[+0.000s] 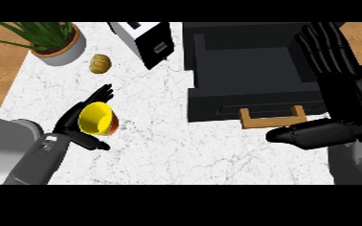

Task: Pick up the cup, place it into the drawer and close the drawer

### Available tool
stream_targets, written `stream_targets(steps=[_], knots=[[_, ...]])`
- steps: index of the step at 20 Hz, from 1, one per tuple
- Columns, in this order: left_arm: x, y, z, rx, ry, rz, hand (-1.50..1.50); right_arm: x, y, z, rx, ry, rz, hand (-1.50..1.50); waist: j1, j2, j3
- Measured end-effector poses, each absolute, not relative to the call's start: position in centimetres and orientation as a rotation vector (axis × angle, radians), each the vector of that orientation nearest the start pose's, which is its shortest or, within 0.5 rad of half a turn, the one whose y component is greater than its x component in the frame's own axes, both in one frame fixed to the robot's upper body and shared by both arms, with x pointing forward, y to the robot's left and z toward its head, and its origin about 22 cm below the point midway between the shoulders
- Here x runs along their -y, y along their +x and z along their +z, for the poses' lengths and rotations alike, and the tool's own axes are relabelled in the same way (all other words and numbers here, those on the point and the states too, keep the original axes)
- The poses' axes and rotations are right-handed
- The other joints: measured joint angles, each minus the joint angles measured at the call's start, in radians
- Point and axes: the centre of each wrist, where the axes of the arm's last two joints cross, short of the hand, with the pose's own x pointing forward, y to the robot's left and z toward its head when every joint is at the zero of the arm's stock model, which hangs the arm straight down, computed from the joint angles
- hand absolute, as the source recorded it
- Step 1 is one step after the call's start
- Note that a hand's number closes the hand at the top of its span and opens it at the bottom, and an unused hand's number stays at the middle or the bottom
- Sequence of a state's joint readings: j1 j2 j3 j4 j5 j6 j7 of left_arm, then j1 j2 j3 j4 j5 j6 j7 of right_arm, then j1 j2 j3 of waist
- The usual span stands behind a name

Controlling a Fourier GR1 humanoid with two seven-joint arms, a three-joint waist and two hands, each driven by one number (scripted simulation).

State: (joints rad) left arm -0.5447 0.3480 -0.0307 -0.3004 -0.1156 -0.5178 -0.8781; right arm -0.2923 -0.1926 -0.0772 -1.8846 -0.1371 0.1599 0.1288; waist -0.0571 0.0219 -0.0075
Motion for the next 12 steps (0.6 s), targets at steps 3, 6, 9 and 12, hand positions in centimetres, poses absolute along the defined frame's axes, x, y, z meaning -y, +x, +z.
stream_targets(steps=[3, 6, 9, 12], knots=[[-33.4, 31.4, -9.3, 1.55, -0.366, -0.471, -1.5, 24.9, 27.5, 15.4, 2.014, 0.103, 0.29, -1.5, 0.001, 0.002, 0.001], [-32.8, 31.5, -9.5, 1.563, -0.379, -0.483, -1.5, 25.0, 27.7, 15.7, 2.012, 0.101, 0.29, -1.5, 0.003, 0.001, 0.002], [-32.8, 31.5, -9.5, 1.556, -0.389, -0.494, -1.5, 25.1, 27.7, 15.6, 2.015, 0.096, 0.294, -1.5, 0.002, 0.001, 0.002], [-32.2, 31.8, -9.5, 1.542, -0.423, -0.485, 1.5, 25.2, 27.8, 15.5, 2.012, 0.101, 0.29, -1.5, 0.0, 0.001, 0.004]])
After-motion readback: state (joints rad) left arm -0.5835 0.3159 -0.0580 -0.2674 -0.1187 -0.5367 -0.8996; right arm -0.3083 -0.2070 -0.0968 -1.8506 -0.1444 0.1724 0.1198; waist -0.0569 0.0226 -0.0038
